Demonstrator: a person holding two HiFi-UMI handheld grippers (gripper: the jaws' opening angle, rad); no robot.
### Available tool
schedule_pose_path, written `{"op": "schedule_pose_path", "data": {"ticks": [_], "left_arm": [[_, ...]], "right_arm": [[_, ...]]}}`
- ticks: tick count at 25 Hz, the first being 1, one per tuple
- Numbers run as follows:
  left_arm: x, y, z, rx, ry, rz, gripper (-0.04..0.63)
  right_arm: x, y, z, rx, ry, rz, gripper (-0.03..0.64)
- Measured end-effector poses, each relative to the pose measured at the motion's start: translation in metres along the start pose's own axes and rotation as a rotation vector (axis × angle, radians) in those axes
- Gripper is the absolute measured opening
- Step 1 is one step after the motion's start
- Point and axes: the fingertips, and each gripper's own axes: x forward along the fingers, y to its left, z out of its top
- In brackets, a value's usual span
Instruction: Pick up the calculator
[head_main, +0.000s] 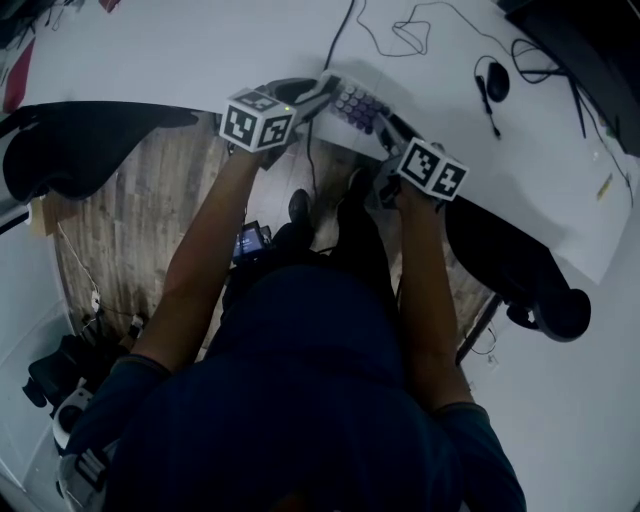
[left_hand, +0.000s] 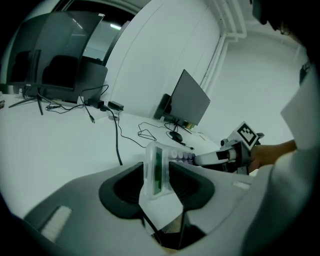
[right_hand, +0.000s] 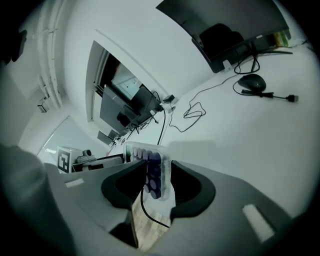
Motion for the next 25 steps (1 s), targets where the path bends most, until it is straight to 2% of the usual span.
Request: {"op": "schedule_pose_path", "data": {"ticks": [10,25], "left_arm": [[-0.040,-0.025,0.061,0.063,-0.152,-0.006,0.147],[-0.117,-0.063,0.139,0.180,-0.356,0.005,0.155]], "right_arm": [[-0.031,0.044,0.051,-0.134,-0.111,0.023,0.156],[-0.094,0.148,0.121,-0.365,-0.297,0.088,0.156]]}}
